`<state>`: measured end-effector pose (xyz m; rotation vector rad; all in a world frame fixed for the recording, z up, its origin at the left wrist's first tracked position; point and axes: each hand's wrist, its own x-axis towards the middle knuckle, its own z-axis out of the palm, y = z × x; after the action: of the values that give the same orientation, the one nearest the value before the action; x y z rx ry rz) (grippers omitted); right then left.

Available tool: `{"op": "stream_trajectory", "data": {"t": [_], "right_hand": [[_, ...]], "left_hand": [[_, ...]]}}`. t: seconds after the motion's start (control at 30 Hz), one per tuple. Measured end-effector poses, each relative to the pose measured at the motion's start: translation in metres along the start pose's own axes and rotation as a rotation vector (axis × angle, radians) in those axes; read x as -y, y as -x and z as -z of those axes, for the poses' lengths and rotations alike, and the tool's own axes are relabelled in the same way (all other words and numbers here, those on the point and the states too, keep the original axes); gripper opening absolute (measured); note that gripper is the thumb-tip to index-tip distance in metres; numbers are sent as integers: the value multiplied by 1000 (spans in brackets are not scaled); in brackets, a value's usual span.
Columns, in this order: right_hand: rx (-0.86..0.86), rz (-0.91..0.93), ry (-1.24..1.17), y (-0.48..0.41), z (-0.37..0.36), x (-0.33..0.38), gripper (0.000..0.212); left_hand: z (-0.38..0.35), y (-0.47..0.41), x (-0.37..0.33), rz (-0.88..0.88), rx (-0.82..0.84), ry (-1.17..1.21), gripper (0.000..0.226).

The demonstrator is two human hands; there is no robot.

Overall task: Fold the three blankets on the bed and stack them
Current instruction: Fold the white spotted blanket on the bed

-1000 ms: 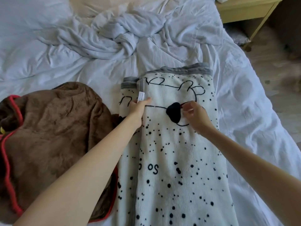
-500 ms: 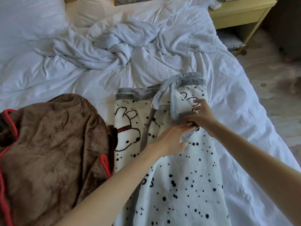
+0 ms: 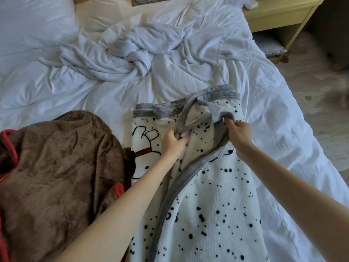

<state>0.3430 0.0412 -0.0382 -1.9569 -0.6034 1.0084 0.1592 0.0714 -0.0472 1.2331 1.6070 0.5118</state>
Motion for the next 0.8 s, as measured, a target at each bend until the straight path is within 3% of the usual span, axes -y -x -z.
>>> {"op": "stream_trajectory", "data": {"t": [0.07,0.13,0.27,0.37,0.43,0.5,0.6,0.67,0.73,0.8], "right_hand": [[51,-83,-132,1,3,11,41],[186,-83,-179,3,7,20,40],[508,168,-192,2,20,30,33],[718,47,-285,-7,38,21,68],[805,3,-346,-10,52,12,70],[725,0,-384,-12,61,3,56],[294,-46,-381,-9,64,-6,25],[29,-157,-394,-8,67,-11,14],[-117,-287,-443,-9,70,-18,14],[-133,-345,-463,-7,72,-20,18]], "left_hand": [[-5,9,-16,-35,102,196,22],[-15,21,-30,-125,240,220,25],[-40,42,-42,-461,343,-50,31],[-50,50,-38,-694,384,-245,34],[-54,53,-34,-754,391,-315,35],[-57,54,-32,-774,395,-336,28],[-59,57,-36,-616,503,-180,15],[-57,56,-38,-448,444,-32,13],[-49,46,-34,-374,90,-10,22],[-32,27,-25,-216,-336,-64,30]]}}
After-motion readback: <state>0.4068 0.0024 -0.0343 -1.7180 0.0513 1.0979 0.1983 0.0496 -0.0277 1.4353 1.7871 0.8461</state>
